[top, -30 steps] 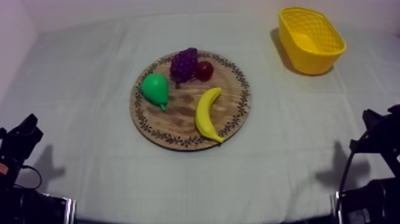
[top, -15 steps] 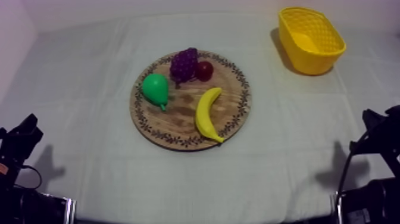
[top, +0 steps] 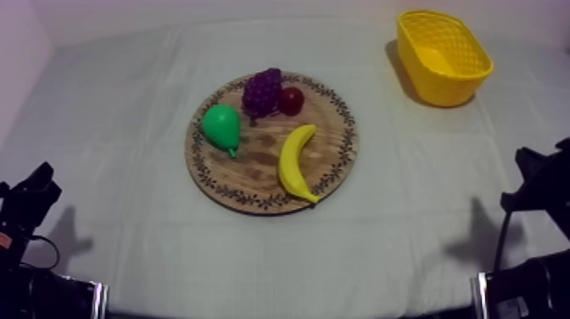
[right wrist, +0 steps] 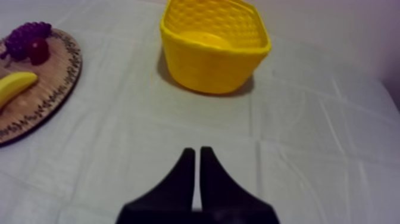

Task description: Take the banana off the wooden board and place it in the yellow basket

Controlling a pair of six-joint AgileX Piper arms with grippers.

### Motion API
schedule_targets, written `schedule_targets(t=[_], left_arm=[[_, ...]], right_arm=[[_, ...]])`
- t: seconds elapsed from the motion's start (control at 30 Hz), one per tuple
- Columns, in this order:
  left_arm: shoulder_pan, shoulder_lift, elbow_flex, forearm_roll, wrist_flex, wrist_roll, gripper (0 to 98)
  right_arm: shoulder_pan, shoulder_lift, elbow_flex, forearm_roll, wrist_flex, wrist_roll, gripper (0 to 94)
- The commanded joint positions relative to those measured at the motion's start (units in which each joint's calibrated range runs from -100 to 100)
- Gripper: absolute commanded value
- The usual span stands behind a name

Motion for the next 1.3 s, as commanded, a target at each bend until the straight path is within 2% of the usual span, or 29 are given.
schedule_targets(t=[0.0,0.13,0.4,0.57,0.77,1.0,1.27], left_arm=[[-0.03,-0.03,0.03,-0.03,0.02,-0.01,0.1],[-0.03,-0.03,0.03,-0.03,0.02,-0.01,0.1],[-0.03,-0.03,0.03,-0.03,0.02,0.01,0.1],[-0.03,-0.03,0.03,-0.03,0.02,0.02,0.1],[-0.03,-0.03,0.03,-0.03,0.02,0.02,0.1],[-0.03,-0.03,0.03,-0.03,0.02,0.0,0.1],[-0.03,-0.03,0.03,-0.03,0.02,0.02,0.1]], right_arm=[[-2.26,6.1,-5.92,0.99,1.15,-2.36,1.7],[-6.59,14.9,-14.18,2.96,2.02,-6.72,1.8],[-16.01,34.2,-32.04,8.95,4.31,-19.67,2.2],[-21.46,43.59,-41.24,10.42,7.4,-25.87,2.4],[-25.97,54.05,-50.2,10.98,10.79,-30.15,3.1],[-29.03,65.01,-52.81,13.12,6.91,-37.16,3.5],[-32.74,74.62,-53.59,14.33,4.97,-41.0,4.5]])
